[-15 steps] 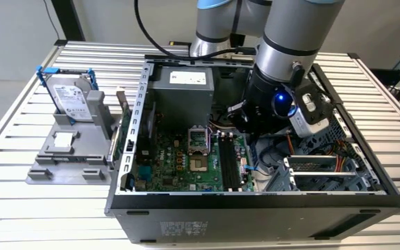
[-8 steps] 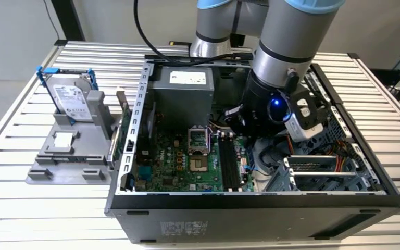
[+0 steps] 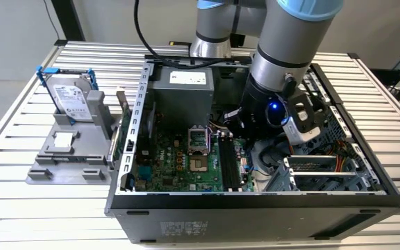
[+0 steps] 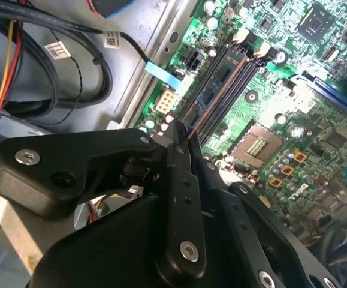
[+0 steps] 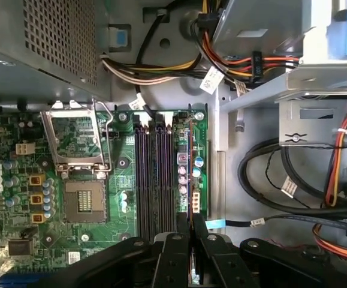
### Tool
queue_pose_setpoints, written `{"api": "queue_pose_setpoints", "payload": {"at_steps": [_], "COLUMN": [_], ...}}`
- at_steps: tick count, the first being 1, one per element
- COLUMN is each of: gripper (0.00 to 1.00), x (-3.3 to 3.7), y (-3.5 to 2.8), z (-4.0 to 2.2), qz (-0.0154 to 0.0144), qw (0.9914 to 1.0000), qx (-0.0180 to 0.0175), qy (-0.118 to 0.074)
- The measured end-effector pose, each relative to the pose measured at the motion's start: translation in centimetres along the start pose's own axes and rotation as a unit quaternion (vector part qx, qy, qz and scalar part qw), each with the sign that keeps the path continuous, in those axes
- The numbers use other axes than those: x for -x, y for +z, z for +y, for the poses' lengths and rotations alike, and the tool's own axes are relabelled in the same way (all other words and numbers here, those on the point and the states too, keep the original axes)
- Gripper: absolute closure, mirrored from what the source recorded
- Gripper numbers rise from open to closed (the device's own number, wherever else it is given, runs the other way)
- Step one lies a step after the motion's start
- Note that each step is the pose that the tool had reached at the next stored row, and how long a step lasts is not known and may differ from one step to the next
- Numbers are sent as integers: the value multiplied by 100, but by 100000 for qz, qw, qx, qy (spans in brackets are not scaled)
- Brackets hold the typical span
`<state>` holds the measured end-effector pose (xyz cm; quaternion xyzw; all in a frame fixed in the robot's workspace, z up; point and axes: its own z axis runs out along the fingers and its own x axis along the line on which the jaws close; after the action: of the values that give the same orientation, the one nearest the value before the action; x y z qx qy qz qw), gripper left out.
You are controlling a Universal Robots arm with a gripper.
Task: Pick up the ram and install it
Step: 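Insert the ram into the slot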
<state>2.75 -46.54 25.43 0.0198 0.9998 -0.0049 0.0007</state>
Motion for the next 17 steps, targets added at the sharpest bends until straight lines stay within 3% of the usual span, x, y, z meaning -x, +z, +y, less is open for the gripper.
{"api": "queue_pose_setpoints", "payload": {"at_steps": [8,17], "gripper": [100,100], "x": [-22,-57], "y": [146,282], "z": [-3,-12], "qz": [-22,-26], "qw": [99978,99968], "qx": [3,5], "qy": [-2102,-2521]}}
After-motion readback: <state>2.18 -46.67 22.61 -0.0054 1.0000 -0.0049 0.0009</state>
